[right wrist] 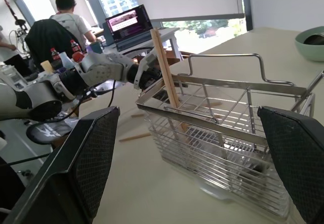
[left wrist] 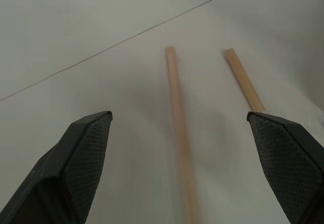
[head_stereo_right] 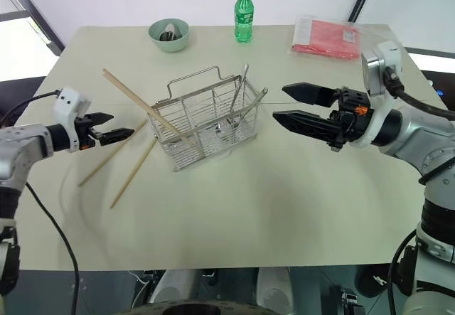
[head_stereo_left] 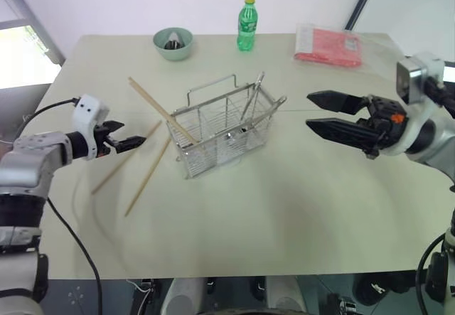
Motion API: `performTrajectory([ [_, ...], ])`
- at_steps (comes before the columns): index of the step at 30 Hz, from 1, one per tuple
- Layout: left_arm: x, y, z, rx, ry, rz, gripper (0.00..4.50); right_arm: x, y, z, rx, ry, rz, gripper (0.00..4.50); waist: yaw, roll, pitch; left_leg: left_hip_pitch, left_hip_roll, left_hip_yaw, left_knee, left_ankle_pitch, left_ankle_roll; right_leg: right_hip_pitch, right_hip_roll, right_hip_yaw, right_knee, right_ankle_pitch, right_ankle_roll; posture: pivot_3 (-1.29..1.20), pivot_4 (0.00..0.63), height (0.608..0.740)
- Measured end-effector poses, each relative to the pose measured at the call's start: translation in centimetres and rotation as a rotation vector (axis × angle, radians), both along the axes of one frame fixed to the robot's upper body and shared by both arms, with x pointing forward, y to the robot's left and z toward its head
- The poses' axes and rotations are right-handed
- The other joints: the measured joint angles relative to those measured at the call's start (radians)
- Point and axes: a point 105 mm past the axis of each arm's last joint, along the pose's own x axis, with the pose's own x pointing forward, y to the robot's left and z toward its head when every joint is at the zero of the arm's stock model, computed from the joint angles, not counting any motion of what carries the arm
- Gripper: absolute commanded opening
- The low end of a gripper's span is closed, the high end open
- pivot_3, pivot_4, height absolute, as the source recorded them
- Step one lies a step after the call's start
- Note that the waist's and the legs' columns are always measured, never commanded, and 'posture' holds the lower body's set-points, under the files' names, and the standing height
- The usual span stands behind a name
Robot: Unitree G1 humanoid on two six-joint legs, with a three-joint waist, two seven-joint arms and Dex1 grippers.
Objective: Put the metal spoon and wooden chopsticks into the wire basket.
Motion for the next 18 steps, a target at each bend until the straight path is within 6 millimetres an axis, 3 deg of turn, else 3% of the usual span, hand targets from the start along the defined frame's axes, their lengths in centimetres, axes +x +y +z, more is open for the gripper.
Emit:
performTrajectory([
  [4,1.9,-0.2,-1.8,0.042,0.047,0.016,4.5,-0.5,-0.1,0.1,0.002,-0.009,-0.021,4.47,-0.001,-0.001,0.0,0.0,0.0,0.0,0.003,0.0,0.0,0.002,0.0,-0.001,0.0,0.002,0.003,0.0,0.15,0.684],
  [7,3.0,-0.7,-1.9,0.095,0.052,-0.005,4.5,-0.7,-0.4,0.1,0.008,-0.01,-0.049,4.47,-0.001,-0.002,0.0,0.001,0.0,0.0,0.004,0.0,0.0,0.004,0.0,-0.001,-0.001,0.004,0.004,0.0,0.15,0.684],
  [11,3.5,-1.3,-2.3,0.152,0.065,-0.064,3.17,-0.7,-0.8,0.1,0.016,-0.002,-0.083,4.5,0.0,-0.001,-0.001,0.009,0.0,0.0,0.002,-0.001,0.0,0.012,0.0,-0.002,-0.004,0.004,0.003,0.0,0.15,0.684],
  [17,3.8,-1.6,-2.4,0.183,0.063,-0.089,0.12,-1.2,-1.2,-0.2,0.022,0.007,-0.106,4.5,-0.003,-0.001,-0.002,0.01,0.001,-0.001,0.002,-0.001,0.0,0.014,0.0,-0.002,-0.006,0.005,0.003,0.0,0.15,0.684],
  [18,3.9,-1.5,-2.3,0.187,0.064,-0.086,0.04,-1.2,-1.2,-0.2,0.022,0.008,-0.107,4.5,-0.004,-0.001,-0.002,0.01,0.001,-0.001,0.002,-0.001,0.0,0.014,0.0,-0.002,-0.006,0.006,0.003,0.0,0.15,0.684],
])
